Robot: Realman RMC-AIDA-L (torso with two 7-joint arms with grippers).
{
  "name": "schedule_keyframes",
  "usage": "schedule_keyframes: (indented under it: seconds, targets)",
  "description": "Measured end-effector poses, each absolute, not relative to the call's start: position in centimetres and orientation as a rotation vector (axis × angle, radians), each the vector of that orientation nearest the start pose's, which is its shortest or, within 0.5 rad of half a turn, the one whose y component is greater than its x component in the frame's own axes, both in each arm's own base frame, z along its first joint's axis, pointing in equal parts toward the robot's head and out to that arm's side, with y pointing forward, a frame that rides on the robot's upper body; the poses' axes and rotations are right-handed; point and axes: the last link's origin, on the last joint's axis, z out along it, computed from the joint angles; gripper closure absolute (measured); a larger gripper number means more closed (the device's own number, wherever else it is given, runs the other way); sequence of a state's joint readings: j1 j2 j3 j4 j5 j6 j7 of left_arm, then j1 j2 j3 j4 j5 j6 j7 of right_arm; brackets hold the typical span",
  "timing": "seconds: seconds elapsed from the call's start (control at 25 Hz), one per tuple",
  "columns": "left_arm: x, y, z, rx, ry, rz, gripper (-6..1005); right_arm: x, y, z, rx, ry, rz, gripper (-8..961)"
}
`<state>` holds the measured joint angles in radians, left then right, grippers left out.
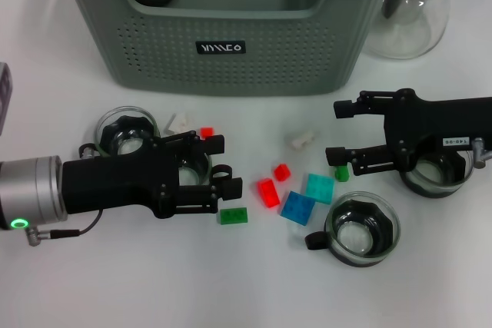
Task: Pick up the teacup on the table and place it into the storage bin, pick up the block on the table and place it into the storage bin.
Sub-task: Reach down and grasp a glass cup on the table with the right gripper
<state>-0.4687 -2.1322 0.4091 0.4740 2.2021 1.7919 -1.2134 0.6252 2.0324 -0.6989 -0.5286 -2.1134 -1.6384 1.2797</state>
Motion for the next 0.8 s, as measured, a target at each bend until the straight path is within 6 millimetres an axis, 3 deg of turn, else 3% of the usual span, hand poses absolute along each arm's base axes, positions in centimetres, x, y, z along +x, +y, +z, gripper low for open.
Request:
schedule_keyframes:
  seconds: [0.44,0.6,0.8]
  targets:
    - [-27.5,26.0,-3.2,-2.782,-0.766,-1.008,138,25.2,32.7,-0.1,-2.961,0.431,0.627,70]
    - [-27.5,25.9,-3.3,-2.806,-0.759,-0.995,138,24.8,32.9,1.9,-2.975,0.392,0.601,69]
    - [-27.3,25.9,-3.7,-2.841,-0.747,-0.962,138,24.5,33.0,4.7,-3.024,0.44,0.429,71]
